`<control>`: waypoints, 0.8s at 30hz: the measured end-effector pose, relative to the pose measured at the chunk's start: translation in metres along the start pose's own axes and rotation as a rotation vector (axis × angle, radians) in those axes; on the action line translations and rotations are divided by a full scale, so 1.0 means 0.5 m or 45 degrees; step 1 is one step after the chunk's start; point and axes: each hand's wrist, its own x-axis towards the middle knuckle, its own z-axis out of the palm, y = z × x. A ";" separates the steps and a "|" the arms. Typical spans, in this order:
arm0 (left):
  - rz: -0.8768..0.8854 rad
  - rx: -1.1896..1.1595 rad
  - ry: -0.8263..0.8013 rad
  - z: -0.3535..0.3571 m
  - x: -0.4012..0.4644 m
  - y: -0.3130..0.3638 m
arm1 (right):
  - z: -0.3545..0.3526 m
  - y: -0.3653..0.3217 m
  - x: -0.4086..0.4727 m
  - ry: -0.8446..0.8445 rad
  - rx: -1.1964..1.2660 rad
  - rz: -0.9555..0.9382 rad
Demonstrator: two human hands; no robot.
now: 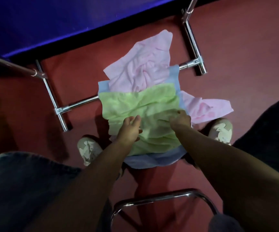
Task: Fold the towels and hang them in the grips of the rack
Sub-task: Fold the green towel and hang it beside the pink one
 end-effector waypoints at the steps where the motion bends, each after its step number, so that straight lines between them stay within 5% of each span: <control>1: 0.005 0.019 -0.009 0.002 0.007 -0.005 | 0.004 -0.001 0.016 0.003 -0.010 0.052; 7: -0.033 0.010 -0.004 0.006 0.039 -0.027 | 0.029 0.015 0.078 0.057 0.068 0.165; 14: -0.047 -0.015 -0.012 0.012 0.025 -0.033 | 0.035 -0.008 0.064 0.021 0.215 -0.032; 24: 0.074 -0.419 -0.094 -0.020 -0.138 0.076 | -0.096 -0.140 -0.193 -0.534 0.793 -0.399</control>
